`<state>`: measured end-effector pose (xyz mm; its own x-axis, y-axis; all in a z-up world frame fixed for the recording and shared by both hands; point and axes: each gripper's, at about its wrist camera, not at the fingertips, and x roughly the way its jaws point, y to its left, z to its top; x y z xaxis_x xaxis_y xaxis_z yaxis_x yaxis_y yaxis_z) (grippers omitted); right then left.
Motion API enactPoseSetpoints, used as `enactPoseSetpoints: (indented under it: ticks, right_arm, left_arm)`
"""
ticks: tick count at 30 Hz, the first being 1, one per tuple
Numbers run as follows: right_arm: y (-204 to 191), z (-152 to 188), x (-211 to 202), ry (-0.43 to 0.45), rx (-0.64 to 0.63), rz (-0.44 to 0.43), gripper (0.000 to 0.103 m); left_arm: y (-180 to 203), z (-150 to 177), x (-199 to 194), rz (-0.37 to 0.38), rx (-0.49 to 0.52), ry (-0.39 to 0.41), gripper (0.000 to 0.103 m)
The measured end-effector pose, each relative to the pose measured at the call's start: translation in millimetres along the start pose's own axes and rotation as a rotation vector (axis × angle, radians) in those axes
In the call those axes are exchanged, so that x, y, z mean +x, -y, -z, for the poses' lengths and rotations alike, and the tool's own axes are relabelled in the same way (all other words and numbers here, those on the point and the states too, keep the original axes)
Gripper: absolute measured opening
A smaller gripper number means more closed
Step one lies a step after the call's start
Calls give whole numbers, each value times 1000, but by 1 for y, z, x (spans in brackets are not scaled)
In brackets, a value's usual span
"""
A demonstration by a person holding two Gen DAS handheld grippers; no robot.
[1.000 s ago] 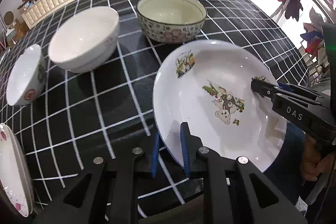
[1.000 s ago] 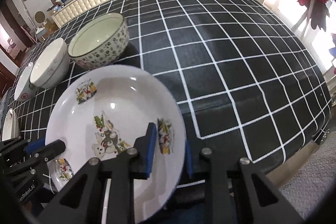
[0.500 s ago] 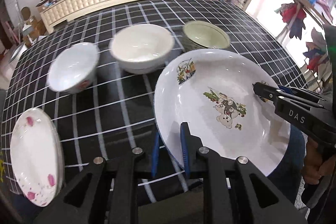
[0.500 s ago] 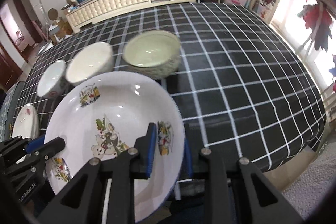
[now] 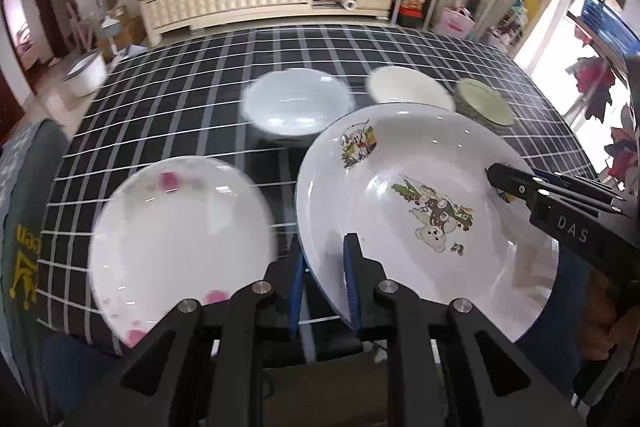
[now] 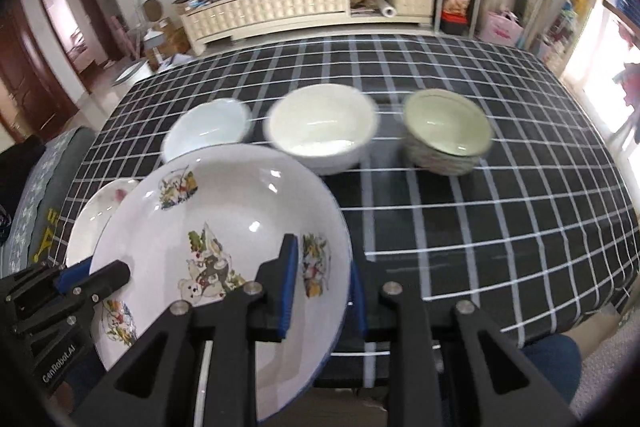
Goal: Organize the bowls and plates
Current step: 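Lift the cartoon-print plate and carry it toward the plate stack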
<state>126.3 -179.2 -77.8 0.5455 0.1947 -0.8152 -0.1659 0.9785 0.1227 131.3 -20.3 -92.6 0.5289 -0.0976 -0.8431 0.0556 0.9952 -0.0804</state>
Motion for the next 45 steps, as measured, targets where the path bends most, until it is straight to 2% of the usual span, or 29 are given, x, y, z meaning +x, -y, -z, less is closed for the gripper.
enactPoseSetpoints:
  ticks: [9, 19, 27, 37, 45]
  right_arm:
    - [-70, -1, 23, -28, -60, -71, 28]
    - [-127, 4, 55, -86, -99, -112, 28]
    - [-152, 4, 65, -84, -150, -107, 28]
    - [-168, 5, 79, -110, -189, -105, 28]
    - [-172, 2, 94, -140, -201, -94, 28]
  left_arm:
    - [-72, 21, -13, -62, -102, -7, 17]
    - [-126, 38, -10, -132, -179, -44, 17]
    - [-146, 45, -2, -134, -206, -68, 17]
    - [-166, 49, 13, -130, -246, -96, 17]
    - [-176, 42, 20, -124, -256, -88, 17]
